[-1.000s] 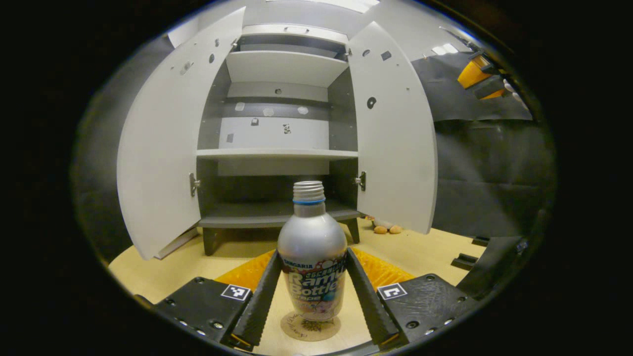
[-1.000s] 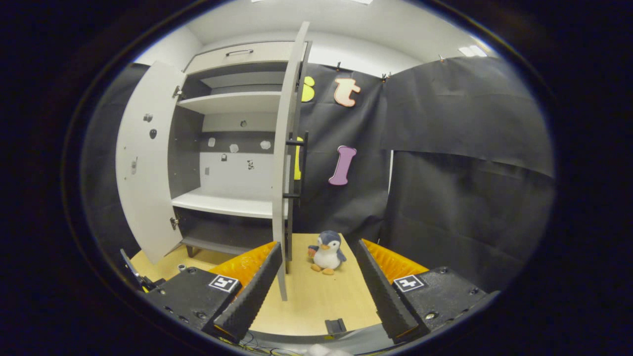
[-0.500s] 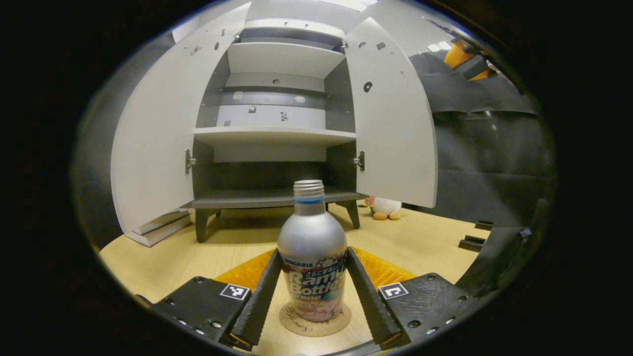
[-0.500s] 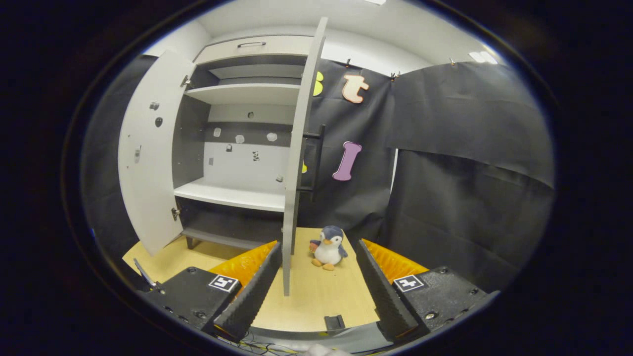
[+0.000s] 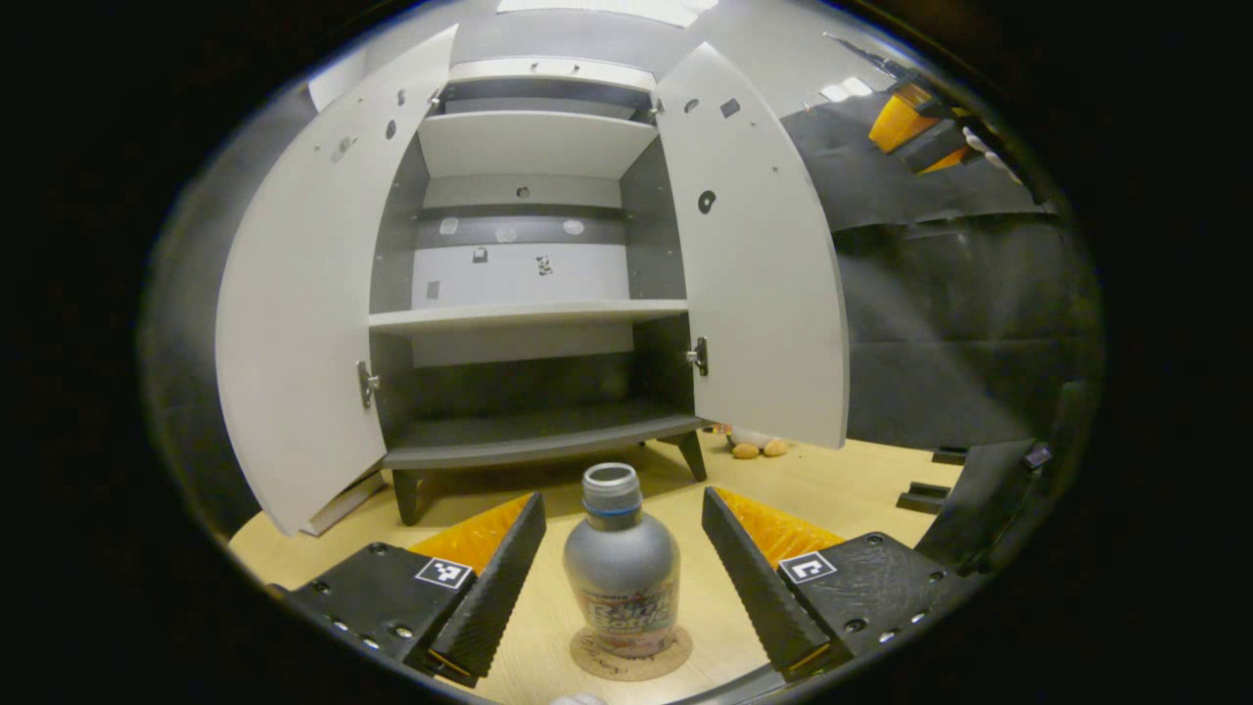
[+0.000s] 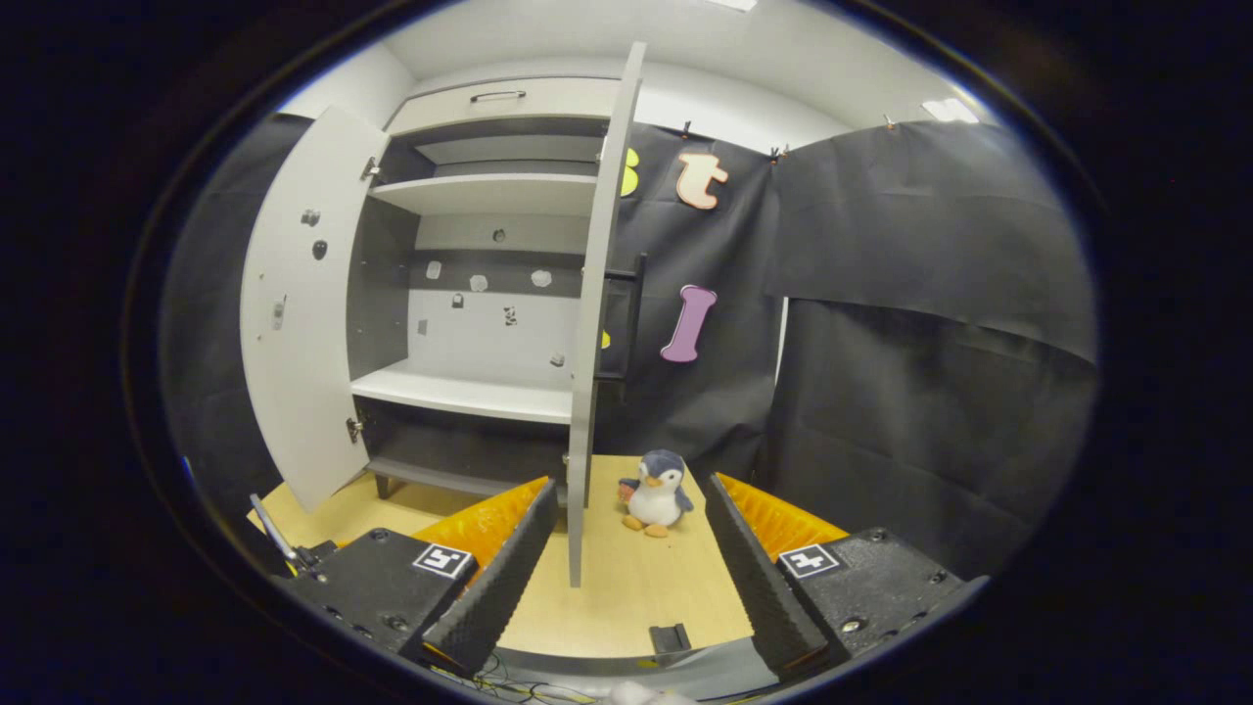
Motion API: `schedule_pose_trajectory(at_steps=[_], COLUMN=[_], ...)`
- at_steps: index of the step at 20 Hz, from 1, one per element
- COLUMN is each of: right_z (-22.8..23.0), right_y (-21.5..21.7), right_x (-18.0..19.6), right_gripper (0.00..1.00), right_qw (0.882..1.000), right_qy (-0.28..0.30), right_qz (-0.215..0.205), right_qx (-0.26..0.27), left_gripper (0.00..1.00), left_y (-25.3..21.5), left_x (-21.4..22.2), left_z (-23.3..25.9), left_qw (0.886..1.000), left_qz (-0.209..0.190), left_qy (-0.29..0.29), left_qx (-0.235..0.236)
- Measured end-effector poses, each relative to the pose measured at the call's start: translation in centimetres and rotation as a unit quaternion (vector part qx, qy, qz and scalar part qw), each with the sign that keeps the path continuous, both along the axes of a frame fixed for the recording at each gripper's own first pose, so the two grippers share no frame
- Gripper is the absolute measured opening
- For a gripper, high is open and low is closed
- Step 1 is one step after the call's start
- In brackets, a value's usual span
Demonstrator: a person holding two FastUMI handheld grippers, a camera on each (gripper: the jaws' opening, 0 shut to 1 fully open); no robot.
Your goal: Grasp the bottle in the cabinet with the left hand and place it on the coaster, then close the right door with the right hand and the left door with the left hand.
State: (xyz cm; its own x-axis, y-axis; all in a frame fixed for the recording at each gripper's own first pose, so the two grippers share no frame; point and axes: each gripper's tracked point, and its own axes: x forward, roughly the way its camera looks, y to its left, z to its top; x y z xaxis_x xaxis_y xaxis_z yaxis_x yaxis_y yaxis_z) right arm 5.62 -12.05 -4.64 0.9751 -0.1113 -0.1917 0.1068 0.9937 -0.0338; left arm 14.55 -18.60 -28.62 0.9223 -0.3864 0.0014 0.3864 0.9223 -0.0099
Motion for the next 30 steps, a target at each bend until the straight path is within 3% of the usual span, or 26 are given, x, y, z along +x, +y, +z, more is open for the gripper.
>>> schedule_pose_trajectory(at_steps=[8,14,18,23,27,29,30], right_z=[0.6,1.4,2.6,3.2,3.5,3.6,3.9], right_y=[0.3,-0.7,-2.9,-7.1,-10.2,-11.1,-11.5], right_x=[-0.7,-0.8,-0.6,2.0,7.2,10.3,11.5], right_gripper=[0.99,0.99,0.99,0.98,0.99,1.00,0.99], right_qw=[0.999,0.997,0.994,0.993,0.995,0.997,0.996], right_qy=[-0.028,-0.061,-0.083,-0.088,-0.070,-0.053,-0.053], right_qz=[0.001,-0.015,-0.040,-0.052,-0.015,0.010,0.022], right_qx=[0.027,0.044,0.053,0.056,0.065,0.062,0.061], left_gripper=[0.98,0.98,0.98,0.98,1.00,0.96,1.00], left_y=[-0.7,-0.3,3.7,8.6,11.1,11.5,11.1], left_x=[-1.8,-4.3,-5.2,-6.3,-6.6,-6.8,-7.2], left_z=[11.8,21.6,25.8,26.3,26.6,27.0,27.2], left_qw=[0.998,0.998,0.999,0.996,0.986,0.979,0.977], left_qz=[-0.020,-0.034,0.008,0.079,0.160,0.196,0.209], left_qy=[-0.052,-0.047,-0.038,0.034,0.044,0.041,0.041], left_qx=[-0.009,-0.036,-0.010,-0.019,-0.029,-0.022,-0.018])
